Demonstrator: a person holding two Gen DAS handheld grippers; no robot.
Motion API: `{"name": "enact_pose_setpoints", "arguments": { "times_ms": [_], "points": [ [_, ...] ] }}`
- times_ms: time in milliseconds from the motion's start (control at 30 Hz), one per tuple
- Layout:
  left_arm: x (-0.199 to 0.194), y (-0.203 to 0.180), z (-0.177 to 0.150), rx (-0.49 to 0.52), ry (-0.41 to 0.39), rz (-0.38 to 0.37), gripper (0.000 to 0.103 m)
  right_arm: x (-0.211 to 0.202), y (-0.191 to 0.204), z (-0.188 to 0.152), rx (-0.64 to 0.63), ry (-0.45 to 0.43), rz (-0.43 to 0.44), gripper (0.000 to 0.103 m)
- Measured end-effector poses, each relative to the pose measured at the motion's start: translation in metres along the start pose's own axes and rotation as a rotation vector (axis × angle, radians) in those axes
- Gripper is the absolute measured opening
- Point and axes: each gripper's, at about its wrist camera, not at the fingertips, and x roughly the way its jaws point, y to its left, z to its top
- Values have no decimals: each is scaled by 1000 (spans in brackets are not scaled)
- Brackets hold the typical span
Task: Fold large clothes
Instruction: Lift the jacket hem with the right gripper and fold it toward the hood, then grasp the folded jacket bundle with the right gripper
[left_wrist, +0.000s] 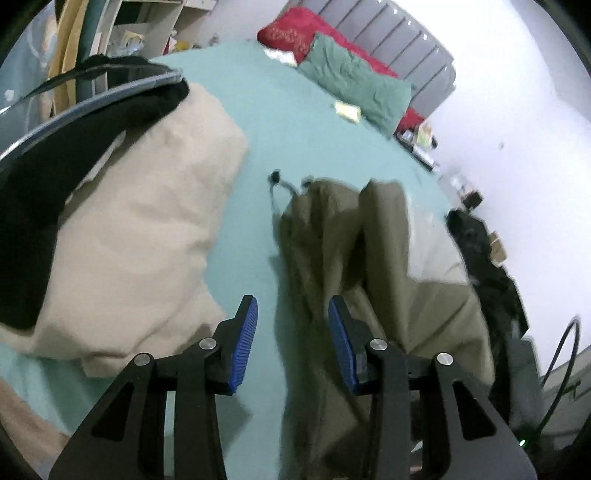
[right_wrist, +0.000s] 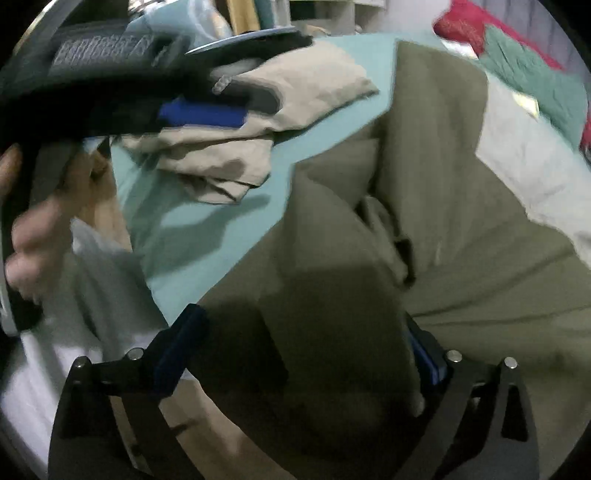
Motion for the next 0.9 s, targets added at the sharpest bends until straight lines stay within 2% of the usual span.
{"name": "enact_pose_setpoints", "arguments": {
  "times_ms": [33,100,200,267,333,467,500,533,600,667,767,900],
  "points": [
    [1,-3,2,-3,-9,-21,50,-4,-1,1,2,-5,8,98],
    [5,-17,8,5,-19,-82,51,-21,-5,-1,22,-23,45,98],
    [10,-60,13,68,-11,-186,54,-62,-11,-8,52,-99,91,98],
    [15,-86,15,118,2,-214,55,-97,-22,-22,85,-162,134,98],
    [25,-109,14,168,34,-210,55,-123,-35,-33,135,-206,156,98],
    [65,-129,0,216,163,-131,55,-166,-79,-67,263,-305,114,98],
    [73,-129,-6,244,189,-85,55,-174,-96,-77,310,-330,85,98],
    [85,-124,-14,269,220,3,55,-178,-112,-85,359,-349,51,98],
    [98,-104,-23,258,261,88,55,-173,-145,-104,463,-332,-8,98],
    [111,-83,-29,233,303,116,52,-152,-173,-116,568,-277,-40,98],
    [108,-78,-32,251,298,134,50,-114,-193,-127,650,-236,15,98],
    [100,-75,-34,264,265,195,43,-83,-200,-124,695,-272,108,98]
  ]
}}
